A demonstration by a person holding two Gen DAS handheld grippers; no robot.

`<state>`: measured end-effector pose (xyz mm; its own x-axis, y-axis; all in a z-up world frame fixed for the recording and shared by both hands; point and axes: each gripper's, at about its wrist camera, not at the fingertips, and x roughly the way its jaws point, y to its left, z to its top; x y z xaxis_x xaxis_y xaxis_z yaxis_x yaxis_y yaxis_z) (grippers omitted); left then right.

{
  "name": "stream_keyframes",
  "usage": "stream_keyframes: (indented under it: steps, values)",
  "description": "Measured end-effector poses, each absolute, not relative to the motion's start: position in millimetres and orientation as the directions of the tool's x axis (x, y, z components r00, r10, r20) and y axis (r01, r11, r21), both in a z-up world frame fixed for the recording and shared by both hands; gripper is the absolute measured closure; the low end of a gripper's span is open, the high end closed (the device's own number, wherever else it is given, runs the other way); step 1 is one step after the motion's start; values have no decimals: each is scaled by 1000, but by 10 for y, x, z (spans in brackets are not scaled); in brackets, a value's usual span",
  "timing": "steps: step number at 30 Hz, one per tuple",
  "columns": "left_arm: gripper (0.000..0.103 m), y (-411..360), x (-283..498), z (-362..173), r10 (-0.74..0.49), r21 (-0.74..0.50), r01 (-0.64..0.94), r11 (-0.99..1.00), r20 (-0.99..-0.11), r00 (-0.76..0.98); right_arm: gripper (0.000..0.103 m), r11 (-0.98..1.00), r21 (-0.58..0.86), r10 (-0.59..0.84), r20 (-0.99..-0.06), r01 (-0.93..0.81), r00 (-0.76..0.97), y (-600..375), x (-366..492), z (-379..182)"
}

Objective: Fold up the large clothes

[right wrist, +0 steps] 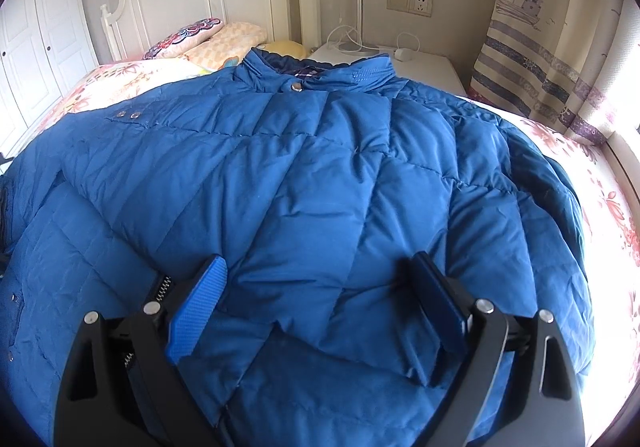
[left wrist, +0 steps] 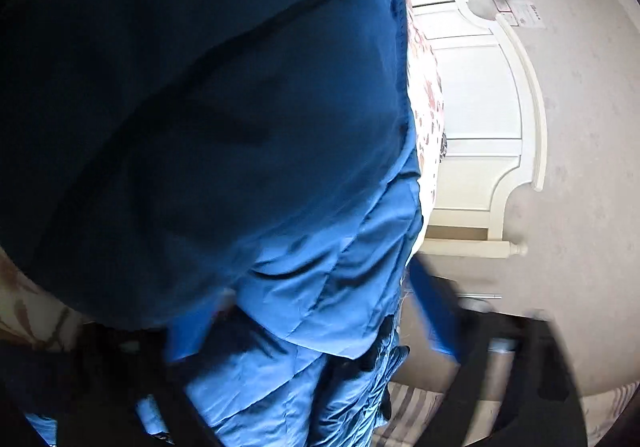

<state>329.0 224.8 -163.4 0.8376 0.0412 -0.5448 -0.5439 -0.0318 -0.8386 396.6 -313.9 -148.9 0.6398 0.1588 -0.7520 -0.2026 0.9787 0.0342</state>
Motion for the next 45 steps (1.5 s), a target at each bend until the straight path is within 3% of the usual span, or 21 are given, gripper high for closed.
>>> stream_keyframes:
  steps: [1, 4, 10, 11, 14, 16, 18, 20, 22, 24, 28, 32, 35, 39, 42, 45]
  values:
    - [75, 2255, 3292, -1671, 23, -834, -550, -43, -551, 834, 11, 979, 36, 159, -751, -201, 641, -3145, 3965, -1486]
    - [87, 2260, 3276, -1596, 22, -849, -528, 11, -528, 849, 11, 979, 41, 163, -747, -200, 645, -3156, 3966, -1476]
    - [93, 1876, 3315, -504, 118, -829, -384, 407, -369, 922, 11, 979, 26, 152, -749, -201, 645, -3133, 3965, -1487]
    - [94, 1723, 3432, -246, 112, -778, -343, 527, -336, 935, 11, 979, 27, 153, -748, -201, 645, -3134, 3965, -1487]
    - [94, 921, 3944, 469, 50, -432, -199, 880, -333, 942, 12, 980, 36, 157, -740, -195, 654, -3145, 3956, -1476]
    - [94, 140, 4164, 631, 26, -96, -61, 993, -333, 942, 14, 982, 64, 169, -722, -178, 671, -3203, 3939, -1447]
    - [94, -302, 4260, 469, -67, -10, 69, 998, -408, 910, 14, 982, 115, 189, -699, -152, 689, -3311, 3922, -1416]
    - [93, -366, 4317, 212, -164, -119, 121, 985, -489, 856, 14, 977, 175, 212, -679, -125, 703, -3435, 3913, -1399]
    - [93, -130, 4252, -247, -285, -403, 46, 914, -557, 780, 14, 969, 222, 232, -665, -109, 710, -3526, 3907, -1388]
    - [93, 147, 4267, -587, -356, -592, -64, 803, -563, 746, 14, 966, 238, 239, -657, -104, 715, -3566, 3897, -1379]
    - [91, 1008, 3777, -1164, -278, -777, -322, 541, -526, 804, 14, 972, 206, 224, -668, -113, 709, -3509, 3899, -1386]
    - [90, 1597, 3300, -1305, -147, -870, -372, 323, -435, 888, 14, 974, 197, 219, -669, -115, 710, -3479, 3908, -1393]
    - [89, 1922, 3183, -1469, -151, -935, -318, 159, -341, 928, 14, 973, 199, 220, -668, -114, 711, -3467, 3910, -1397]
    - [89, 2093, 3211, -1670, -155, -956, -292, -31, -284, 946, 14, 974, 194, 216, -668, -114, 712, -3469, 3904, -1394]
    - [89, 2015, 3193, -1643, -156, -954, -285, -92, -269, 950, 14, 974, 194, 216, -669, -114, 711, -3468, 3903, -1395]
    - [89, 1870, 3087, -1429, -110, -961, -277, -8, -274, 955, 14, 975, 190, 212, -671, -112, 711, -3454, 3900, -1393]
